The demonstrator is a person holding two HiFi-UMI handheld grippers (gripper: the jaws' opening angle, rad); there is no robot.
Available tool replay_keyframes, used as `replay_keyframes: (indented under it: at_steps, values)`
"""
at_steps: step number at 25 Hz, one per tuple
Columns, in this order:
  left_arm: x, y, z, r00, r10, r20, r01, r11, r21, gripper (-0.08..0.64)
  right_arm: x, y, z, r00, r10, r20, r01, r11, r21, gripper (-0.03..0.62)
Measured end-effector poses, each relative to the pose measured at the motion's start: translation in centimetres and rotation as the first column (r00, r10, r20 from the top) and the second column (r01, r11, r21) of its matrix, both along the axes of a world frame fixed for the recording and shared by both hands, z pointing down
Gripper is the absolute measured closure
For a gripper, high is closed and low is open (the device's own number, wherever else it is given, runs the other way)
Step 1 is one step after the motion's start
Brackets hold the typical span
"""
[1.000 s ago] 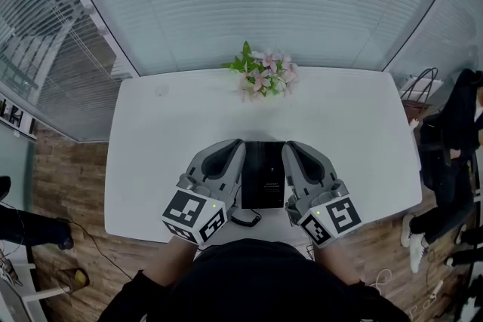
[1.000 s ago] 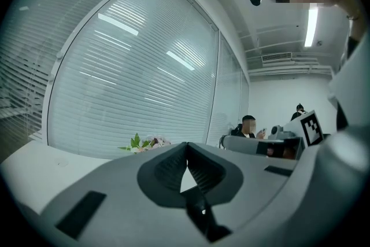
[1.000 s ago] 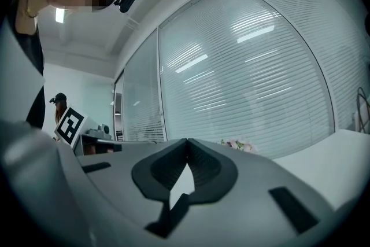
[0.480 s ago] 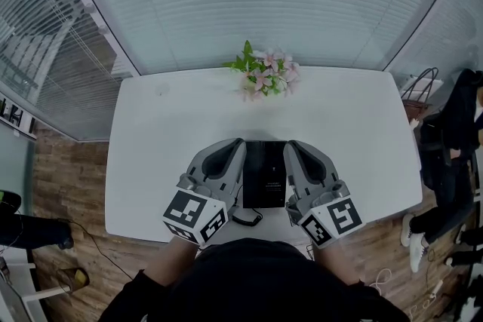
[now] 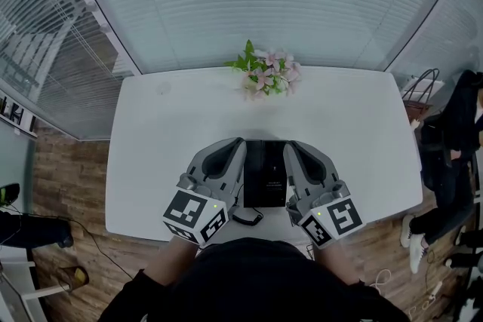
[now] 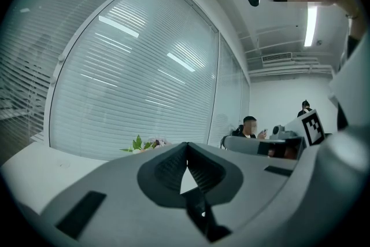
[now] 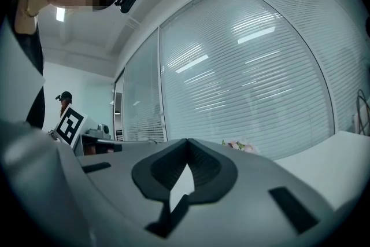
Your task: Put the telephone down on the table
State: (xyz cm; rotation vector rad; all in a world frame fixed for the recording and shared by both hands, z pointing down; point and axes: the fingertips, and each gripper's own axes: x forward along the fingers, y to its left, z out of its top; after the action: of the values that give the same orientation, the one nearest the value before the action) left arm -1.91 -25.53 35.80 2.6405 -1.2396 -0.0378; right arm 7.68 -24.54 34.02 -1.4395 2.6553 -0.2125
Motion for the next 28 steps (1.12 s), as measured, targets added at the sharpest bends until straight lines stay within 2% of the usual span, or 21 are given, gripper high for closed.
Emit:
replay_keyframes:
  at_steps: [28]
  values:
    - [-0.63, -0.09, -0.51, 1.0, -0.018, -0.006, 0.018, 1.0, 0.015, 0.548, -0.35, -0.04, -0.36, 1.0, -0.015, -0.005, 0.015, 1.0, 0.01, 0.588]
